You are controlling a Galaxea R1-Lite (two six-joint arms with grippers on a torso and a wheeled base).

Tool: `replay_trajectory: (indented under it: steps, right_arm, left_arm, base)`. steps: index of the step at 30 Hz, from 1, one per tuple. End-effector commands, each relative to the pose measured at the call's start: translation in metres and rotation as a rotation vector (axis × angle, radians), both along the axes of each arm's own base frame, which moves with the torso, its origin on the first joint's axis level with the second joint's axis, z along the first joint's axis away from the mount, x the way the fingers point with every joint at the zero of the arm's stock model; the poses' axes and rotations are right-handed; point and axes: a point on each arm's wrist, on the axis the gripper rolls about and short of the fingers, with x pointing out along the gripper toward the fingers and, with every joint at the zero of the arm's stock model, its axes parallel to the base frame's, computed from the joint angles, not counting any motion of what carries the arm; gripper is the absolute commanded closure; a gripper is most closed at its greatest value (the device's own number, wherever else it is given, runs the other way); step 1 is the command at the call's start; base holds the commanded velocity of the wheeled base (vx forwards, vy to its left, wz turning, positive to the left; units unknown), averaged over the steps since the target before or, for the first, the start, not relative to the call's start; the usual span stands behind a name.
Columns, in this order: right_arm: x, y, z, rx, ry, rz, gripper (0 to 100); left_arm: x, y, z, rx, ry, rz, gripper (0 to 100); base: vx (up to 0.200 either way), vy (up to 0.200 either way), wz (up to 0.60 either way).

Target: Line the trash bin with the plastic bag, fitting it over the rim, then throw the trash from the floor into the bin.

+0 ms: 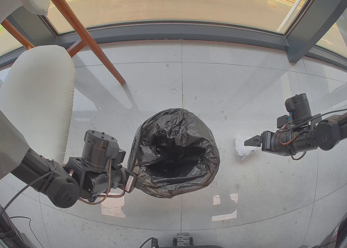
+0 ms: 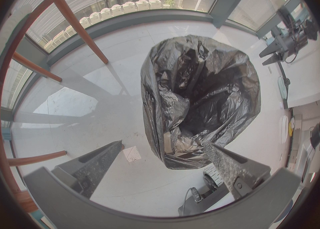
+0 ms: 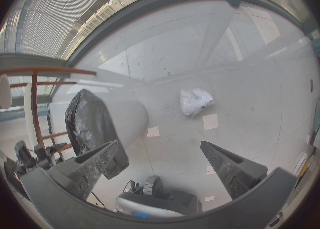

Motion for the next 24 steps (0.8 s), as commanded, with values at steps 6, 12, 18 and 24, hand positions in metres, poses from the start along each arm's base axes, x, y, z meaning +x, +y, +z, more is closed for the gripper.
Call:
replay_trajectory:
  steps: [6, 12, 18, 24]
  right_arm:
    - [0.02, -0.027, -0.032, 0.047, -0.136, -0.051, 0]
    - [0.024, -0.03, -0.029, 0.052, -0.185, -0.058, 0]
    - [0.027, -0.036, -0.024, 0.052, -0.202, -0.076, 0]
    - [0.037, -0.053, -0.022, 0.038, -0.224, -0.118, 0]
  left_arm:
    - [0.024, 0.023, 0.023, -0.052, -0.094, 0.117, 0]
    - [0.056, 0.01, 0.018, -0.051, -0.12, 0.149, 0]
    - [0.074, 0.005, 0.004, -0.05, -0.1, 0.164, 0]
    - [0.092, 0.027, 0.008, -0.048, -0.136, 0.272, 0]
  base:
    - [0.0, 0.0, 0.0]
    - [0.0, 0.0, 0.0]
    - [0.0, 0.0, 0.0]
    - [0.0, 0.0, 0.0]
